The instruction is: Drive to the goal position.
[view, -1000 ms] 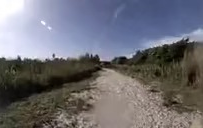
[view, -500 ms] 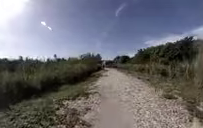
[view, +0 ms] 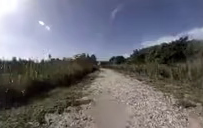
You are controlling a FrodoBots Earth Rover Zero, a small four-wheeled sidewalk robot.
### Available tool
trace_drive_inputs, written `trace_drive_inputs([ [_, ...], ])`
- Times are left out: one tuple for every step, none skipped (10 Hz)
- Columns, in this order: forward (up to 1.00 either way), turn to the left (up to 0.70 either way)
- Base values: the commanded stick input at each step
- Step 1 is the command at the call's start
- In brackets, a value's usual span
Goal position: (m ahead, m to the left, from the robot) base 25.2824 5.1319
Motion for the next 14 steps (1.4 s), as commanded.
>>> trace_drive_inputs([
  [0.85,-0.02],
  [0.85,-0.28],
  [0.85,-0.05],
  [0.85,0.00],
  [0.85,0.00],
  [0.85,0.00],
  [0.85,0.00],
  [0.85,0.00],
  [0.85,0.00],
  [0.85,0.00],
  [0.85,0.00],
  [0.85,0.00],
  [0.85,0.00],
  [0.85,0.00],
])
